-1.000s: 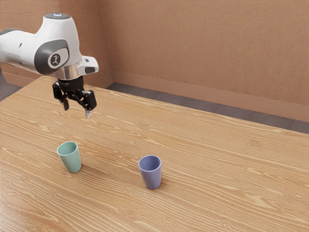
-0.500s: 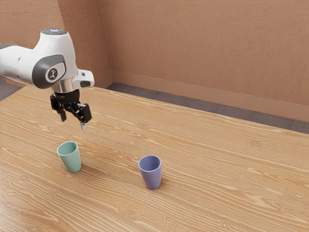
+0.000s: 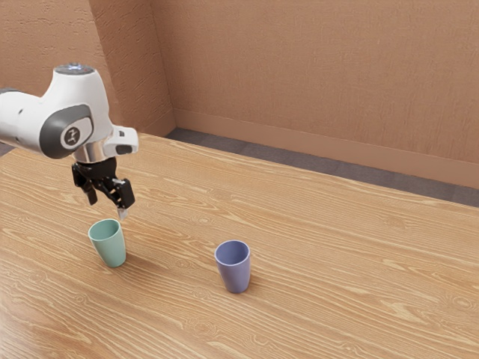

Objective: Place the left cup onto the right cup

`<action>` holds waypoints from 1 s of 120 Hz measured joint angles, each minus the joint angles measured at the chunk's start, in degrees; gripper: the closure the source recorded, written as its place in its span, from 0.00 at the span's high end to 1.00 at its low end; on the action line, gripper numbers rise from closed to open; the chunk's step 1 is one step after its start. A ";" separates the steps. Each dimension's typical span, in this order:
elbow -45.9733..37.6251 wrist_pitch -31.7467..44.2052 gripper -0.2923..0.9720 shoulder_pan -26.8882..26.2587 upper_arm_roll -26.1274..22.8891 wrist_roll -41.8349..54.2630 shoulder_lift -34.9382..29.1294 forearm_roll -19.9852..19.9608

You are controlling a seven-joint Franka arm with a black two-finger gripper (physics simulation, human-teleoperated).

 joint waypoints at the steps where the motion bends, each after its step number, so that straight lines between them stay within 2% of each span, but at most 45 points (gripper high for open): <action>1: -0.11 0.08 0.77 0.00 0.00 0.02 -0.03 0.00; 120: -0.49 5.90 0.77 2.86 0.15 4.33 3.93 0.05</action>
